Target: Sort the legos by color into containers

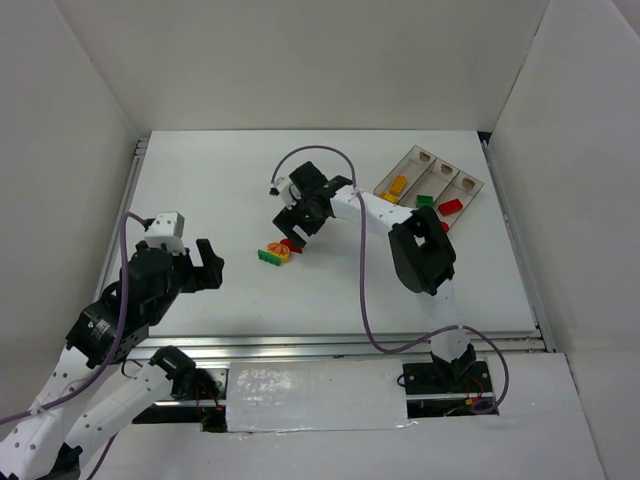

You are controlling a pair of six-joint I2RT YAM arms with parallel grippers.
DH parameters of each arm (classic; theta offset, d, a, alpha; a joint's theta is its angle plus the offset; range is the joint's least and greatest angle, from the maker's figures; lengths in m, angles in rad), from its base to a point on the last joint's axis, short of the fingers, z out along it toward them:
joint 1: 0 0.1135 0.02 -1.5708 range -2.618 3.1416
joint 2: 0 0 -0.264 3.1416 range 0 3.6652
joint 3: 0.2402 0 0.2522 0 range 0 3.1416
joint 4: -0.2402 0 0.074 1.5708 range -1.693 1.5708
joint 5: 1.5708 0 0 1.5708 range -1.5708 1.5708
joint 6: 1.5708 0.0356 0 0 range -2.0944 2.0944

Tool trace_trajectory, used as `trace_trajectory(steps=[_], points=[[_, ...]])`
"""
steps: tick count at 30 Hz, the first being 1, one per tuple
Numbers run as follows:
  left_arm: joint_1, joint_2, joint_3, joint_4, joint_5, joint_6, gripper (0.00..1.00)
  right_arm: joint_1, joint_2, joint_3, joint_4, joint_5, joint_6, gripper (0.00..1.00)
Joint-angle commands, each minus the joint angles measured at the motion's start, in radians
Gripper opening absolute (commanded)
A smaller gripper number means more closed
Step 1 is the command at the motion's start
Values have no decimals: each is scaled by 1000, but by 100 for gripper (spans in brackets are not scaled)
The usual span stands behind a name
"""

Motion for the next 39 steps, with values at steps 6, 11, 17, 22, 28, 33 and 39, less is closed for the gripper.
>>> trace_trajectory(steps=[6, 11, 17, 22, 28, 33, 39], points=[[3, -9, 0, 53, 24, 28, 100, 42, 98, 142, -112, 28, -131, 95], [3, -22, -1, 56, 26, 29, 100, 52, 178, 241, -161, 30, -152, 93], [3, -23, -1, 57, 35, 34, 100, 64, 212, 270, -168, 57, -160, 90], [3, -28, -3, 59, 35, 34, 99, 67, 211, 278, -169, 73, -151, 51], [1, -25, -4, 62, 43, 37, 100, 67, 142, 195, -99, 37, -134, 25], [3, 4, 9, 59, 55, 37, 100, 58, -3, 92, -41, 54, -1, 16], [4, 96, 45, 166, 227, -133, 100, 64, -449, -369, 313, -18, 248, 9]])
